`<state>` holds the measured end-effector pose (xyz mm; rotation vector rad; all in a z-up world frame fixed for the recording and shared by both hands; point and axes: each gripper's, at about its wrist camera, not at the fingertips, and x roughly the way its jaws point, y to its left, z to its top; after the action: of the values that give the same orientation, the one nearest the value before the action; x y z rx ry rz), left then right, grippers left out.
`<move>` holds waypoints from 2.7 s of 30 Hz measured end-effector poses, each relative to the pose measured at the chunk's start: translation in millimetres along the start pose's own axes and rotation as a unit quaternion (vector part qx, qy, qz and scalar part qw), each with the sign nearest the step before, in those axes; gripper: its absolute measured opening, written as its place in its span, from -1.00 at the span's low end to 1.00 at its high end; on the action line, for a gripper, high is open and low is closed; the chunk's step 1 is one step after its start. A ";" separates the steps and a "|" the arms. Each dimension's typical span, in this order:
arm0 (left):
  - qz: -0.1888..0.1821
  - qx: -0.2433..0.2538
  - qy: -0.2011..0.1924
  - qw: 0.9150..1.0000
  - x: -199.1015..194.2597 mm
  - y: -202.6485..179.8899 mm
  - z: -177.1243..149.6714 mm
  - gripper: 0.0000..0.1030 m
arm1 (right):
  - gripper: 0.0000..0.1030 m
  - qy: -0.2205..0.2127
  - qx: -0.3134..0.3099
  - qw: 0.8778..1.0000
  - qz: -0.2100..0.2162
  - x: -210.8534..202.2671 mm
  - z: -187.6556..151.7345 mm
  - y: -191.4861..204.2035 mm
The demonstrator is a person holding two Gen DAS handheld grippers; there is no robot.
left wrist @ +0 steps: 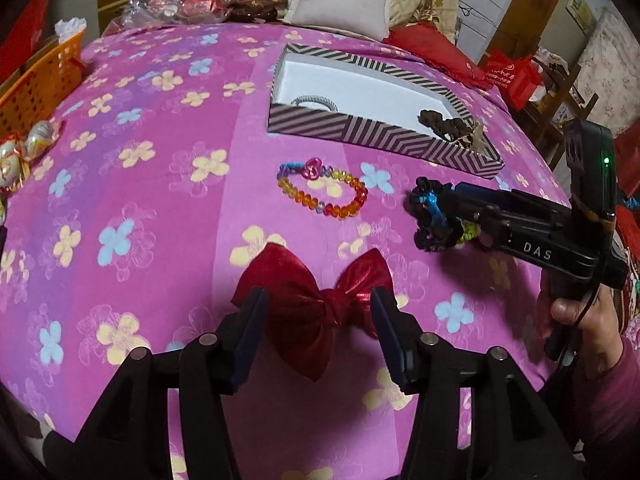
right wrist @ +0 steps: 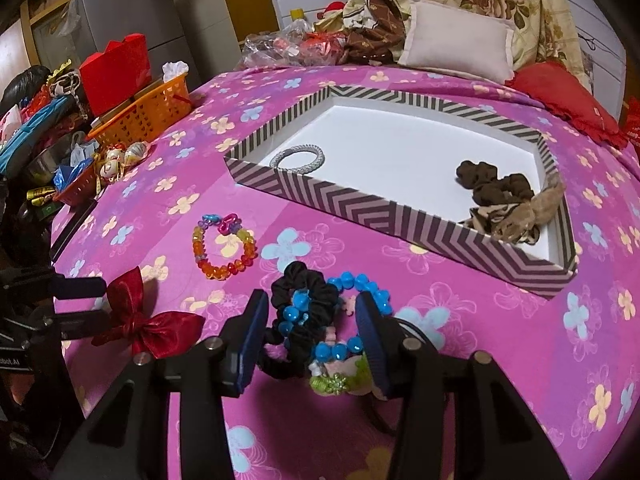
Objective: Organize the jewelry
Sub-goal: 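Grasp the red satin bow with the left tool while the right tool grasps the black hair tie, then carry the red bow and black hair tie over the box and lower them inside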
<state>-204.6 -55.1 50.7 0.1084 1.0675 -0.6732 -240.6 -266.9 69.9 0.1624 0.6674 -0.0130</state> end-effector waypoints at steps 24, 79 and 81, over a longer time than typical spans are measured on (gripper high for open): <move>0.001 -0.017 -0.014 1.000 13.8 5.1 -9.9 -1.00 | -0.82 -0.031 -0.007 0.999 0.020 -16.1 0.4 6.2; 0.005 0.000 -0.079 0.997 -21.3 -32.0 35.1 -1.00 | -0.82 -0.097 0.032 0.995 0.015 -83.5 16.9 -25.3; 0.005 0.001 -0.080 0.997 -21.2 -33.2 37.3 -1.00 | -0.82 -0.097 0.031 0.995 0.015 -83.4 17.1 -25.0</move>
<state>-200.7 -86.6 94.6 0.0612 0.9113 -0.6630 -297.2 -297.5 131.0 0.2288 0.4708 -0.0205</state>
